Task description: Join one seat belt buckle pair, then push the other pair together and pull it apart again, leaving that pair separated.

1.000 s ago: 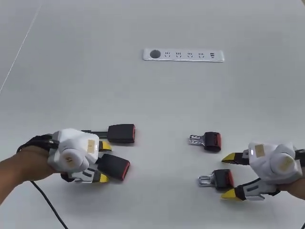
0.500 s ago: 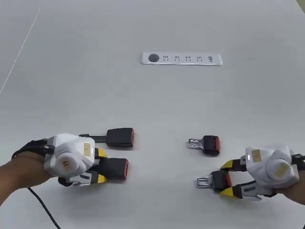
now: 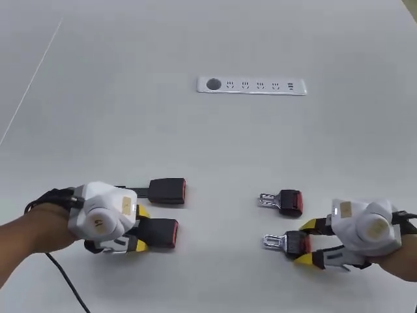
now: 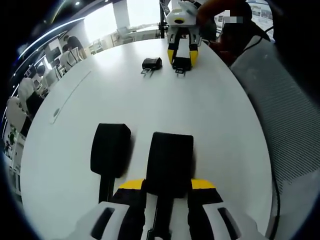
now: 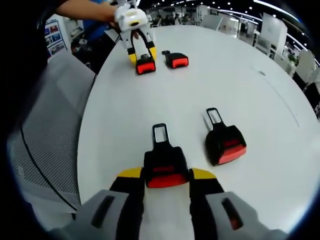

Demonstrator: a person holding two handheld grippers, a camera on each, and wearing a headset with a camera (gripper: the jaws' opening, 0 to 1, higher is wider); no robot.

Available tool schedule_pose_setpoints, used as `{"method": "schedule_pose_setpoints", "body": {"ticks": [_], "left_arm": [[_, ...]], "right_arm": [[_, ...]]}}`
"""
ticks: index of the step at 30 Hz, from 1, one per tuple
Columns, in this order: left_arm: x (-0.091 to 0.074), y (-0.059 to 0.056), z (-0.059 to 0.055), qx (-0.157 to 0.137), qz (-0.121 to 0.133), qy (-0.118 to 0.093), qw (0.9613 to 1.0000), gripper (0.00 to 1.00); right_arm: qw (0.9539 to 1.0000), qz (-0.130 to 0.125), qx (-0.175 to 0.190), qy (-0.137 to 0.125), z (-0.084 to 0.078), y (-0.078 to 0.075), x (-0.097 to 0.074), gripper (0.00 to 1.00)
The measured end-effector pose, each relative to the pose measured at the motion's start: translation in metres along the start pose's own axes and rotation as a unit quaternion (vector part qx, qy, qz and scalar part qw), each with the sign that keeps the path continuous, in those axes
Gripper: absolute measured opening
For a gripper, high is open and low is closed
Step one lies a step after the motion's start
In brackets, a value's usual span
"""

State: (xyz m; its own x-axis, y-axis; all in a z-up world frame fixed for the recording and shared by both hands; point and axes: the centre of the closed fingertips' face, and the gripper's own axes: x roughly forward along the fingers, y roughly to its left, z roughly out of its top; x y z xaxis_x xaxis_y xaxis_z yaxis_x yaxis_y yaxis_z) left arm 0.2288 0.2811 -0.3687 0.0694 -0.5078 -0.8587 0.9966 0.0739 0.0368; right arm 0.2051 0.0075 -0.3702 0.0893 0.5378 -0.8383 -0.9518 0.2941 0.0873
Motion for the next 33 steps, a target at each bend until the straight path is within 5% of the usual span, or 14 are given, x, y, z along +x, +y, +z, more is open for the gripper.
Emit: {"method": "schedule_pose_setpoints", "body": {"ticks": [33], "left_arm": [[0.004,0.002,-0.003,-0.013,-0.003,0.016,0.9998,0.33]], "right_arm": [[0.9982,0.017,-0.033,-0.047,0.059,0.016,0.038,0.35]]}}
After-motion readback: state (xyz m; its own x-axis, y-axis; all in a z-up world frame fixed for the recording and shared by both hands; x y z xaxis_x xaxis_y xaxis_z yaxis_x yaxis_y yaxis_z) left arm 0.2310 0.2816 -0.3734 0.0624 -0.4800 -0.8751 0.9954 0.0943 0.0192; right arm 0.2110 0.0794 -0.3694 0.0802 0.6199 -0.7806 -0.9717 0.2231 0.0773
